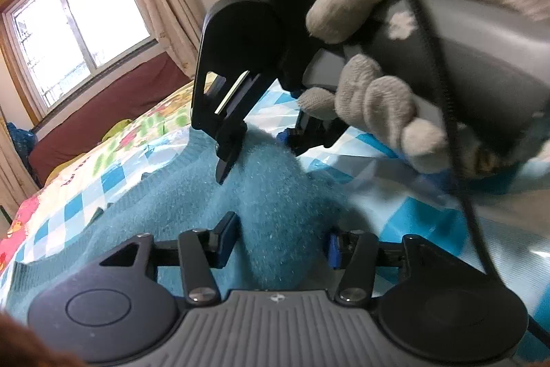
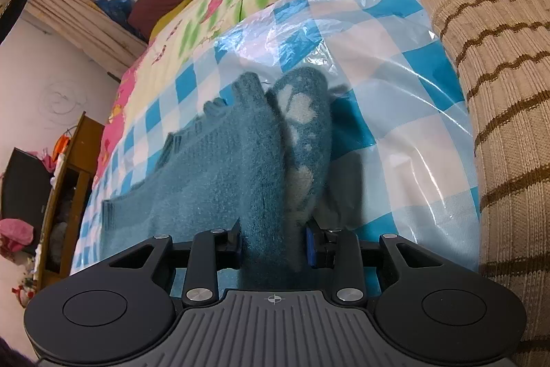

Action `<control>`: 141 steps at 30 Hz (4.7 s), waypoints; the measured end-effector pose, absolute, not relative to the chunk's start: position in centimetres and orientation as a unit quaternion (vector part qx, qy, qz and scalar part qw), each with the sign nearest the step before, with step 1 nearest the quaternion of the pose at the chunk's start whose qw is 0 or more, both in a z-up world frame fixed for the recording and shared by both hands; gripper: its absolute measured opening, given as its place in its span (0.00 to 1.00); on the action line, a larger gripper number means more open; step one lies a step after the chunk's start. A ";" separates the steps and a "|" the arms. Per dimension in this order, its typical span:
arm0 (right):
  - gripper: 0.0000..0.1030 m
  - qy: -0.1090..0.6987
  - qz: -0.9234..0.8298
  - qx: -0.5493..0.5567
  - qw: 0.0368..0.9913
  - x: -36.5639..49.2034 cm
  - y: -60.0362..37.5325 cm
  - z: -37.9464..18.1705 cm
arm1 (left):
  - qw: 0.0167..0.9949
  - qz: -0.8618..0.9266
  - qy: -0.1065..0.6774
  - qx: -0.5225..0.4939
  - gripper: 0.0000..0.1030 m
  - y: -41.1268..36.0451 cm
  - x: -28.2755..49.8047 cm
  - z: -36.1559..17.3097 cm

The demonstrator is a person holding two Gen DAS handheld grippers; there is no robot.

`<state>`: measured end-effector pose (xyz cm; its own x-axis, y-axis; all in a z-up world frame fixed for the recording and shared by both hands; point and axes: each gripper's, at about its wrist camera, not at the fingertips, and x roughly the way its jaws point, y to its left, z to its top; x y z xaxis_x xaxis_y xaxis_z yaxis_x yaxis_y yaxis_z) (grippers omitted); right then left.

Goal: Fold small clothes

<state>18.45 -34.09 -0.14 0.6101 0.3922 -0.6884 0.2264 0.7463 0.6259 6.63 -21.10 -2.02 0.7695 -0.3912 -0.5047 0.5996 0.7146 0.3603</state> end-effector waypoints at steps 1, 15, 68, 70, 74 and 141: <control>0.30 0.440 0.050 0.354 0.824 18.5 -34.2 -0.3 | 0.903 -0.274 0.204 0.259 0.53 -21.2 6.8 -2.1; 0.53 0.448 0.032 0.354 0.821 20.8 -34.7 -1.9 | 0.907 -0.294 0.245 0.173 0.33 -18.9 8.9 0.4; 0.25 0.441 0.132 0.096 0.883 27.8 1.2 7.0 | 0.954 -0.103 0.229 -0.162 0.26 11.6 11.1 2.9; 0.26 0.448 0.128 0.091 0.880 27.9 2.5 6.2 | 0.953 -0.093 0.234 -0.170 0.26 12.5 11.5 2.3; 0.36 0.451 0.127 0.086 0.879 28.0 4.4 5.8 | 0.947 -0.081 0.246 -0.190 0.26 14.2 11.2 1.7; 0.28 0.392 0.157 0.065 0.904 26.8 1.8 7.3 | 0.969 -0.031 0.230 -0.088 0.38 16.2 12.8 4.0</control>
<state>26.83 1.83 7.27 0.6428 0.3349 -0.6889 -0.2335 0.9422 0.2401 12.83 16.20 3.99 0.8923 -0.1014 -0.4399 0.0205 0.9826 -0.1848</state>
